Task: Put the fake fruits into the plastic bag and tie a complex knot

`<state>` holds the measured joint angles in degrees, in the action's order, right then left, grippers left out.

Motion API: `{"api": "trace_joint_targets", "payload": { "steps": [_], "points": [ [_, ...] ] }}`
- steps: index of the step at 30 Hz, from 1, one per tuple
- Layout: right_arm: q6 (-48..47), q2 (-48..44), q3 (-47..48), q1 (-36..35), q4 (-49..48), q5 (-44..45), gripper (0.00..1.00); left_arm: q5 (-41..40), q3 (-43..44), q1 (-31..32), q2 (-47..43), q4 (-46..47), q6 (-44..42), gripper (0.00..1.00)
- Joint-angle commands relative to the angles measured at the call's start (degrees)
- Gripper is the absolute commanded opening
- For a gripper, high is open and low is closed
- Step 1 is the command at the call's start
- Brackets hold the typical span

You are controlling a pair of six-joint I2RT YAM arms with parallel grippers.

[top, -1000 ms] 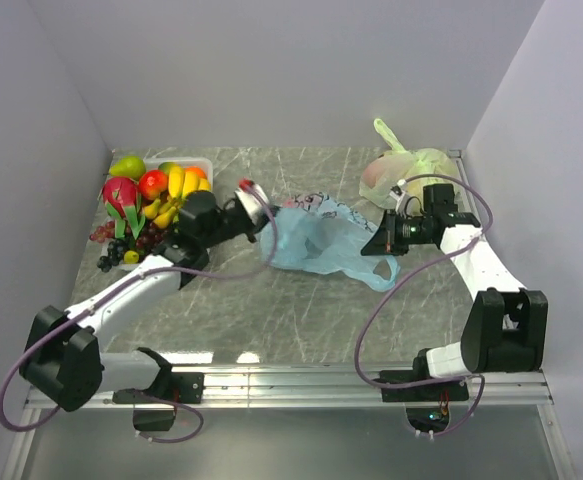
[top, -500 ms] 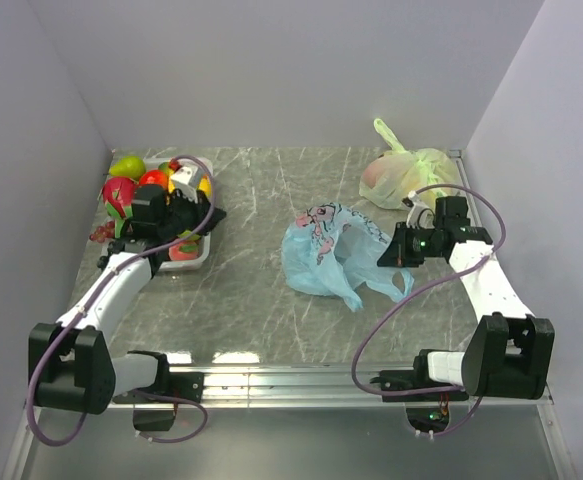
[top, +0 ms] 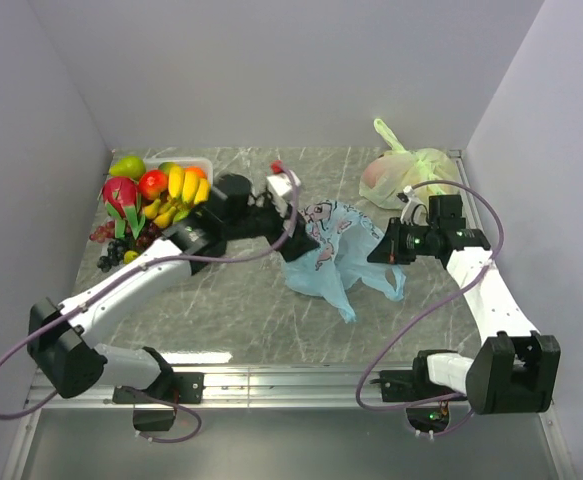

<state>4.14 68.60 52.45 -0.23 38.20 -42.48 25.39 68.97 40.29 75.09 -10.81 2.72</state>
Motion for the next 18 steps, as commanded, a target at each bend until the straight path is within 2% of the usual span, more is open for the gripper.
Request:
{"api": "trace_joint_targets", "payload": {
  "steps": [1,2,5,6,10,11,12,13,14,15,16,17,18],
  "points": [
    [4.6,-2.0,1.5,-1.5,-3.0,-0.4,0.0,-11.2,-1.0,6.5,3.2,4.0,4.1,0.99],
    [4.9,-2.0,1.8,-2.0,-2.8,-0.4,0.0,-12.8,-0.5,9.0,4.3,4.6,4.4,0.99],
    [5.2,-2.2,2.1,-2.7,-2.2,-0.2,0.0,-18.3,2.7,11.0,9.1,5.4,6.9,0.99],
    [4.3,-2.3,2.5,-2.9,-1.7,-0.6,0.0,-23.5,3.3,11.9,10.3,5.0,7.1,0.99],
    [-1.8,-1.7,6.0,-3.1,5.5,-5.1,0.0,-34.8,5.6,11.3,18.0,1.1,7.2,0.99],
    [-6.5,-1.3,7.0,-3.2,10.0,-7.9,0.0,-35.4,5.6,9.6,19.6,0.5,6.9,0.99],
    [-9.0,-0.8,7.8,-3.1,10.1,-9.2,0.0,-35.4,5.5,8.1,19.6,0.1,7.6,0.99],
    [-11.2,-0.1,9.2,-3.1,14.7,-9.9,0.0,-30.6,5.6,6.2,20.6,-0.5,8.3,0.98],
    [-13.5,0.4,9.9,-3.0,16.8,-10.7,0.0,-27.1,5.6,1.4,21.1,-2.4,9.0,0.88],
    [-18.5,0.7,10.3,-2.9,19.0,-10.7,0.0,-24.2,5.8,-0.9,21.4,-3.2,10.1,0.59],
    [-21.0,0.9,10.5,-2.2,22.1,-10.8,0.0,-19.5,5.8,-3.4,21.8,-3.7,9.9,0.48],
    [-21.5,0.9,10.7,-1.7,22.2,-10.3,0.0,-8.9,5.9,-7.9,21.9,-4.3,8.9,0.35],
    [-25.5,1.1,11.1,-1.1,24.5,-9.1,0.0,-2.9,6.3,-10.0,21.9,-6.9,5.4,0.09]
  ]
}}
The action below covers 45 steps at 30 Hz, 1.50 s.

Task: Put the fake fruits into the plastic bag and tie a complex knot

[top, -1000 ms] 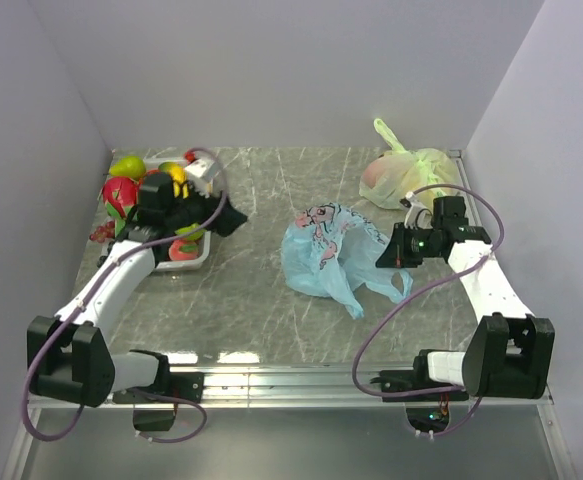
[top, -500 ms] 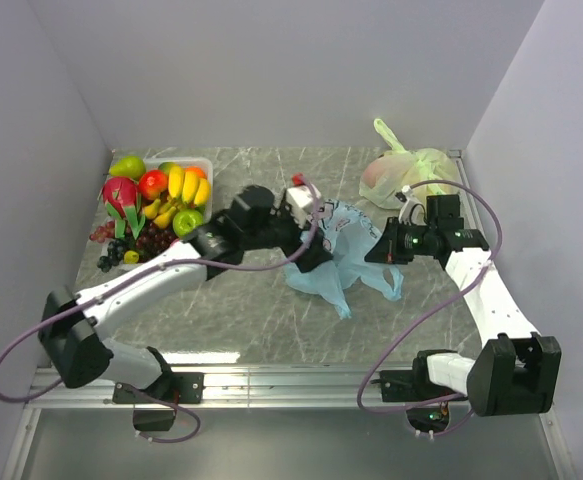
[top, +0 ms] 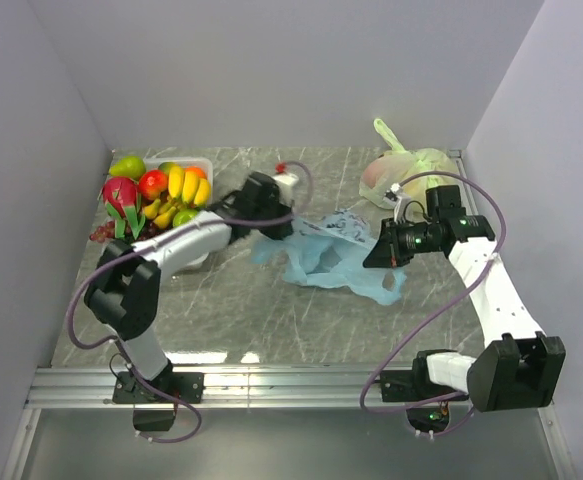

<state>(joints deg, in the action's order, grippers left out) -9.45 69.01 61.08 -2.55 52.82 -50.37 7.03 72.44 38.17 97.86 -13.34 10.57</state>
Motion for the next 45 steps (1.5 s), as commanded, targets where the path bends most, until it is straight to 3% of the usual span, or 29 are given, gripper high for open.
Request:
{"api": "trace_joint_targets", "payload": {
  "steps": [1,2,5,8,9,10,11,12,15,22,28,35,38,39,41,45],
  "points": [
    [-13.9,1.4,2.8,1.7,10.7,-0.4,0.0,21.1,3.9,-9.8,-0.9,-6.2,-4.7,0.02],
    [-15.3,1.9,2.8,2.3,10.9,2.0,0.0,32.1,4.6,-13.2,-0.8,-8.2,-7.3,0.0],
    [-19.4,3.9,1.5,5.7,9.4,9.4,0.0,47.0,7.3,-18.1,-0.7,-16.8,-17.5,0.0],
    [-19.6,3.5,-0.7,6.9,4.4,17.6,0.01,52.9,13.6,-19.1,2.0,-33.8,-31.2,0.0],
    [-19.5,3.3,-0.7,6.4,3.8,18.8,0.09,54.9,15.3,-18.9,2.8,-37.8,-37.9,0.0],
    [-18.9,2.5,0.5,6.2,3.2,20.0,0.34,55.5,17.3,-18.6,4.1,-40.4,-39.4,0.0],
    [-18.1,1.9,1.5,5.9,2.9,20.5,0.47,55.9,18.1,-17.7,4.6,-44.4,-40.4,0.01],
    [-16.7,1.2,2.6,5.1,2.6,20.7,0.74,56.2,18.7,-17.2,5.0,-45.6,-42.1,0.0],
    [-12.8,-3.3,7.4,2.4,-1.8,23.3,0.92,55.7,19.8,-14.5,5.5,-46.9,-42.3,0.0],
    [-6.7,-5.4,18.0,-10.9,-9.8,25.9,0.95,54.8,22.5,-10.6,6.5,-44.2,-36.7,0.01],
    [-7.5,-1.3,13.5,-20.9,-16.1,27.3,0.96,59.2,29.5,-10.1,11.5,-55.4,-44.1,0.09],
    [-9.4,3.7,7.8,-27.4,-20.6,28.0,0.96,59.0,31.8,-9.0,13.6,-60.1,-49.1,0.12],
    [-10.7,5.0,5.5,-28.5,-21.4,29.8,0.88,59.5,32.5,-9.1,14.1,-62.2,-51.7,0.13],
    [-10.8,5.7,4.9,-28.5,-21.4,30.2,0.76,59.6,33.2,-9.1,14.2,-62.4,-53.0,0.14],
    [-10.8,6.0,3.7,-28.5,-21.1,30.4,0.63,59.9,33.6,-9.4,14.4,-62.4,-53.7,0.15],
    [-6.6,5.2,1.9,-28.5,-20.5,27.5,0.0,60.2,33.8,-12.3,13.6,-55.7,-50.6,0.21]
  ]
}}
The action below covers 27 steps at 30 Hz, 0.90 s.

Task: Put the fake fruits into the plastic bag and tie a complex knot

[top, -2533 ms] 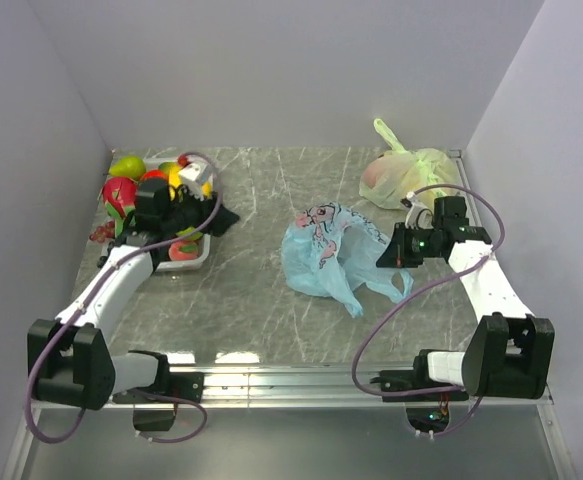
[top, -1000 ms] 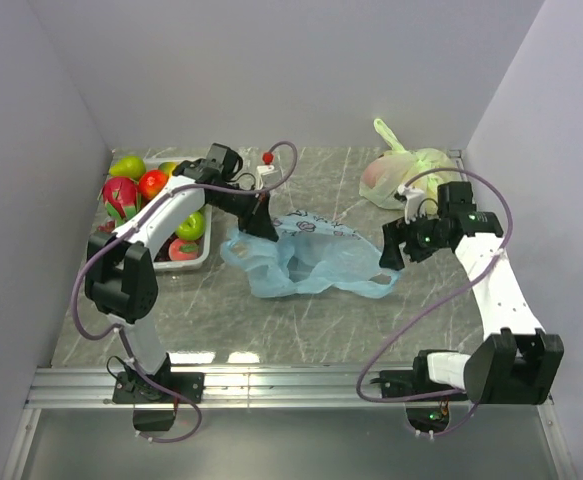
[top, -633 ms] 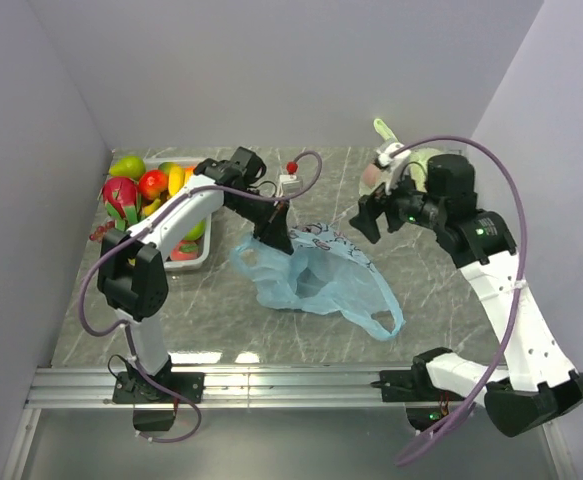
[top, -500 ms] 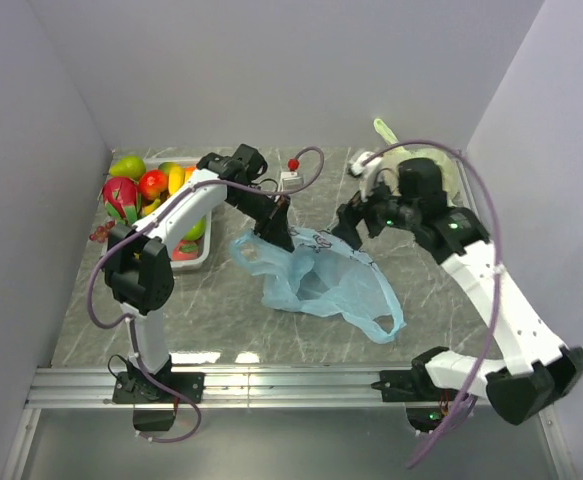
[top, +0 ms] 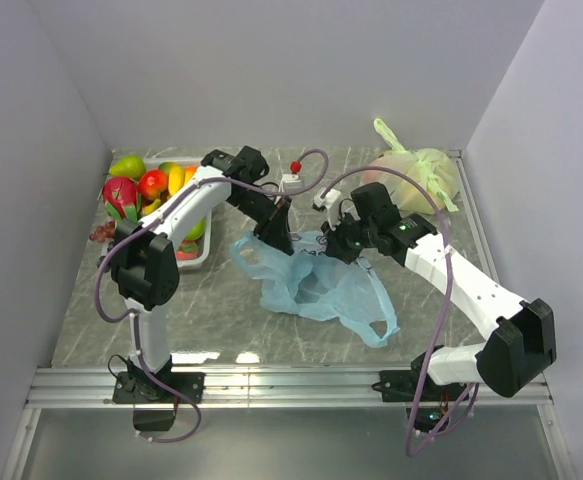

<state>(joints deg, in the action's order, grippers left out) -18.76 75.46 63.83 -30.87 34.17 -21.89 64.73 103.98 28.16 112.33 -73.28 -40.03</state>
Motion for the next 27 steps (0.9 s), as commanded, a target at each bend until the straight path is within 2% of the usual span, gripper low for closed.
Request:
{"api": "trace_joint_targets", "payload": {
  "steps": [1,2,3,5,7,8,10,11,12,14,16,17,18,22,27],
  "points": [
    [4.2,-2.3,-1.7,0.1,-2.2,-1.8,0.0,2.6,1.8,-3.2,-1.4,7.1,2.0,0.23],
    [6.9,-2.9,-2.1,0.2,-2.3,-2.9,0.0,2.1,1.1,-5.1,-2.2,10.1,4.3,0.27],
    [8.4,-4.0,-2.6,0.3,-2.5,-4.5,0.0,1.4,-0.8,-6.0,-4.1,14.6,10.5,0.34],
    [13.6,-4.7,-3.9,1.2,-4.2,-6.4,0.0,-3.1,-3.2,-8.0,-6.5,27.4,19.3,0.44],
    [18.3,-4.9,-4.5,2.5,-5.3,-8.9,0.0,-6.4,-6.1,-9.5,-10.0,36.4,22.1,0.5],
    [20.2,-4.9,-4.7,3.1,-5.9,-8.7,0.0,-9.5,-6.7,-10.0,-10.9,38.6,24.7,0.57],
    [23.1,-4.3,-4.8,4.8,-7.0,-9.7,0.0,-10.8,-7.9,-12.2,-13.3,44.5,27.5,0.61],
    [27.2,-4.2,-4.9,7.5,-7.7,-9.8,0.0,-12.0,-8.3,-13.1,-14.0,46.3,31.2,0.74],
    [29.5,-3.8,-4.9,8.9,-8.8,-10.0,0.0,-13.0,-9.1,-13.9,-15.7,48.5,33.8,0.83],
    [35.6,-3.7,-5.0,12.1,-9.8,-9.8,0.0,-15.8,-9.9,-16.0,-17.8,51.9,39.4,0.86],
    [40.4,-4.4,-6.0,15.8,-11.8,-9.2,0.0,-20.8,-10.8,-17.0,-21.6,52.2,39.6,0.89],
    [41.3,-4.8,-6.1,16.3,-12.2,-8.4,0.0,-23.0,-11.7,-17.3,-23.4,54.3,42.2,0.99],
    [41.9,-5.7,-6.4,16.5,-13.2,-7.8,0.0,-27.4,-14.1,-17.9,-27.0,55.4,43.4,0.99],
    [44.3,-7.8,-7.6,16.4,-15.4,-6.8,0.0,-34.9,-19.4,-21.4,-34.6,58.5,47.2,0.99],
    [38.5,-9.3,-12.0,15.1,-15.9,-1.6,0.01,-40.6,-17.1,-25.1,-35.6,45.3,43.6,0.99]
  ]
}}
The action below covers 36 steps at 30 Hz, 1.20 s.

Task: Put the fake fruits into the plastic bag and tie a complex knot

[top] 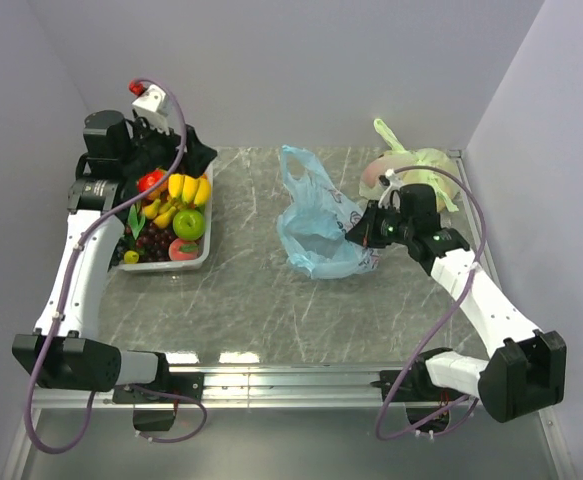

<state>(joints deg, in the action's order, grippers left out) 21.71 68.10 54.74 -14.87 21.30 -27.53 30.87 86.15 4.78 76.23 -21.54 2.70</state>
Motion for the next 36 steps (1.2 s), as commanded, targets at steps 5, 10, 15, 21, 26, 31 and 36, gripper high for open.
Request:
{"api": "trace_joint_targets", "payload": {
  "steps": [5,10,15,21,26,31,36],
  "points": [
    [-8.0,-3.6,-7.9,-1.0,-5.4,8.0,0.0,-9.3,-4.6,-6.4,-2.8,-6.2,6.3,0.96],
    [-12.1,-3.7,-8.2,-1.1,-4.3,9.8,0.0,-12.2,-7.0,-8.1,-3.6,-4.8,9.0,0.97],
    [-14.6,-1.4,-6.1,-1.2,-4.1,9.2,0.0,-11.2,-2.0,-12.6,1.8,-11.5,6.1,0.98],
    [-17.5,0.3,-3.6,-1.1,-2.9,5.6,0.0,-3.6,8.6,-15.5,7.7,-22.3,-14.3,0.96],
    [-19.7,0.3,-3.4,-1.2,-2.4,2.4,0.0,-0.3,20.4,-17.5,15.2,-35.8,-40.2,0.98],
    [-19.3,1.1,-2.8,-1.2,-2.0,2.4,0.0,1.7,24.0,-19.2,20.3,-42.4,-54.4,0.96],
    [-18.5,1.2,-2.2,-1.7,-0.8,6.0,0.0,3.0,19.5,-19.5,21.6,-37.9,-59.2,0.95]
  ]
}}
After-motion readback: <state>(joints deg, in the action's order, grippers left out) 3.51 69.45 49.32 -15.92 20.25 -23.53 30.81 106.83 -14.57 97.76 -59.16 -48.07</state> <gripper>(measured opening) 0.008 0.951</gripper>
